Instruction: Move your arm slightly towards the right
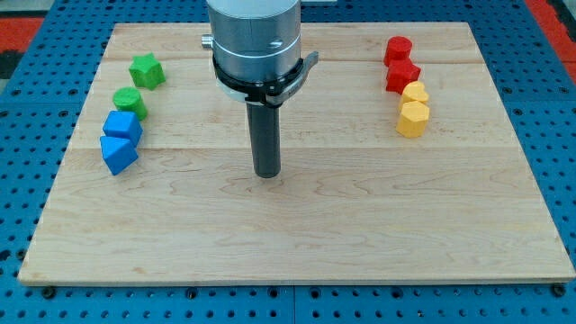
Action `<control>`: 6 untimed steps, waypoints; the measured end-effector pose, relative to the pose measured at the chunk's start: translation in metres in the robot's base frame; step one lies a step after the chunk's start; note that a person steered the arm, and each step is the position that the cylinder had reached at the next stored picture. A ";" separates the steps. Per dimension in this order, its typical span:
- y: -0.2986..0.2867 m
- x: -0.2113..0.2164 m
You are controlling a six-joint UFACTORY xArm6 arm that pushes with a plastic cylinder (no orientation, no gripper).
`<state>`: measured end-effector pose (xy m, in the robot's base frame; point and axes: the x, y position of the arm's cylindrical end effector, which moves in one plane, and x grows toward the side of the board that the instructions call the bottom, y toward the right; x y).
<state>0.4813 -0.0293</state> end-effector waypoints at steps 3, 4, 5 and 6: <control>0.007 0.000; 0.014 0.000; 0.019 0.000; 0.019 0.000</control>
